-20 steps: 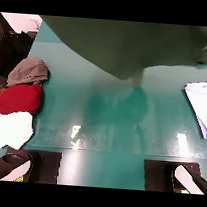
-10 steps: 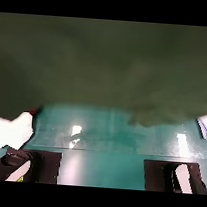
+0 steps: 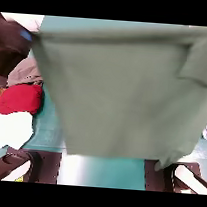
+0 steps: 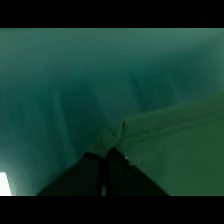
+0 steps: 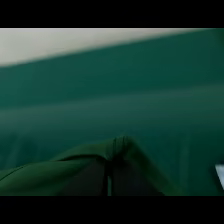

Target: Fold the shirts.

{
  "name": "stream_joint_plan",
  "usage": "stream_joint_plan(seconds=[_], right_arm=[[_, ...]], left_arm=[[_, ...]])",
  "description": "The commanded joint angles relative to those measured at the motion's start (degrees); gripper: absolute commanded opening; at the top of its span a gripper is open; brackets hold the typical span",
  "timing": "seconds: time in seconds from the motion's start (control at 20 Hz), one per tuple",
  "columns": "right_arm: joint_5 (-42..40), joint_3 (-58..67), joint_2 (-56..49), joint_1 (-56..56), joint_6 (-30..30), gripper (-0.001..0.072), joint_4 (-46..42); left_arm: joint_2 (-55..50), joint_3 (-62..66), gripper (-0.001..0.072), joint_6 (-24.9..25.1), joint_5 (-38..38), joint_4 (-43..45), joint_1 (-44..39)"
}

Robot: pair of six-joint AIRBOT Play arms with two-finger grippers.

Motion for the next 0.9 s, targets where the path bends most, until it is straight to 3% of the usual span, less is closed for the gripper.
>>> stream_joint_plan(seconds=[0.0, 0.3, 0.5, 0.55, 0.65, 0.85], right_arm=[[8.2, -6.3, -10.5, 15.6, 2.8, 0.0015, -18.4], [-6.8, -7.9, -29.0, 24.5, 2.8, 0.0015, -22.9], [-19.5, -1.5, -34.3, 24.1, 2.7, 0.0014, -22.9], [-22.3, -0.7, -34.8, 23.7, 2.7, 0.0015, -22.9], [-25.6, -0.6, -34.9, 23.6, 0.7, 0.0015, -22.9], [-23.1, -4.3, -34.7, 23.6, -2.5, 0.0014, -23.0]], left_arm=[[-9.9, -8.5, 0.0022, 1.9, 2.0, 0.6, 0.1], [-26.1, -7.8, 0.0022, 3.4, 23.3, 0.7, 1.5], [-28.7, -5.0, 0.0023, 3.4, 30.4, -2.0, 7.5], [-28.7, -4.7, 0.0023, 3.5, 31.1, -3.8, 9.0], [-28.7, -4.6, 0.0023, 8.1, 30.4, -7.6, 11.2], [-29.3, -5.1, 0.0023, 15.4, 23.8, -10.2, 11.2]])
